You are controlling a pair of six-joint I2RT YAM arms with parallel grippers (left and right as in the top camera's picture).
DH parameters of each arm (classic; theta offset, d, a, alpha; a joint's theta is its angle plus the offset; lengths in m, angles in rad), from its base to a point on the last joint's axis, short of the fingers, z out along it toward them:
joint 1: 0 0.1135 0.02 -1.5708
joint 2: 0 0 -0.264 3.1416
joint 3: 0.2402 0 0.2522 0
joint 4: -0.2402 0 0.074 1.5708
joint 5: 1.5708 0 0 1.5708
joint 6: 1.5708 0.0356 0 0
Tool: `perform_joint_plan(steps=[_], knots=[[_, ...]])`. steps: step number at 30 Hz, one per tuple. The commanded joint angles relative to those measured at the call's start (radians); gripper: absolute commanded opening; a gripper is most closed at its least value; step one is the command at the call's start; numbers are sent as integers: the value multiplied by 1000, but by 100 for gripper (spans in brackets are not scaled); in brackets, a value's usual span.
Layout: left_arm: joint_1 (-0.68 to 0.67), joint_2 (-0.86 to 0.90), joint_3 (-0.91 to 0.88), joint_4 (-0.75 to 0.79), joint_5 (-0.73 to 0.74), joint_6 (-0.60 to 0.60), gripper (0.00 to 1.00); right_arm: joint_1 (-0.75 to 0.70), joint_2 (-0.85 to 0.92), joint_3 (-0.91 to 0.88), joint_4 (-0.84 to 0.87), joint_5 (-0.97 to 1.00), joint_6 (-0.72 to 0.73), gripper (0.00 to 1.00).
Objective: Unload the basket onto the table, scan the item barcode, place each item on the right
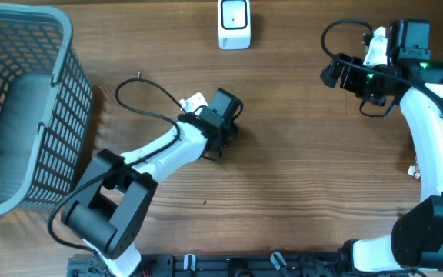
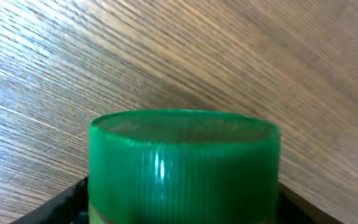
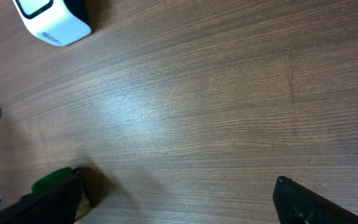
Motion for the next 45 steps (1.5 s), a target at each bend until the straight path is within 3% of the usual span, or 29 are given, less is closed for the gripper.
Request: perform_joint_plan(steps=[1, 3, 6, 9, 17, 20, 23, 28, 31, 35, 40, 45], knots=[[-3, 19, -2, 0, -33, 28, 77, 2, 5, 3, -1, 10, -20, 100], [-4, 17, -2, 0, -32, 29, 78, 2, 5, 3, -1, 10, -19, 100], [-4, -36, 4, -17, -29, 101, 99, 2, 5, 3, 0, 10, -19, 100], [-4, -180, 23, -66, -25, 220, 100, 2, 5, 3, 0, 10, -19, 100], [62, -607, 44, -272, -25, 367, 100, 2, 5, 3, -38, -84, 64, 100], [157, -774, 45, -339, -29, 372, 100, 9, 5, 3, -175, -85, 335, 95], [282, -872, 45, -392, -29, 372, 100, 90, 5, 3, -309, -84, 516, 90], [423, -880, 45, -439, 19, 406, 100, 316, 5, 3, -301, -14, 784, 92], [437, -845, 45, -439, 26, 417, 100, 448, 18, 3, -230, 28, 888, 99], [437, -788, 45, -439, 28, 417, 100, 521, 84, 19, -122, 16, 920, 99], [438, -716, 45, -436, 24, 420, 100, 577, 220, 123, -17, 16, 838, 99], [438, -680, 45, -431, 24, 420, 100, 607, 344, 155, -37, -50, 962, 100]])
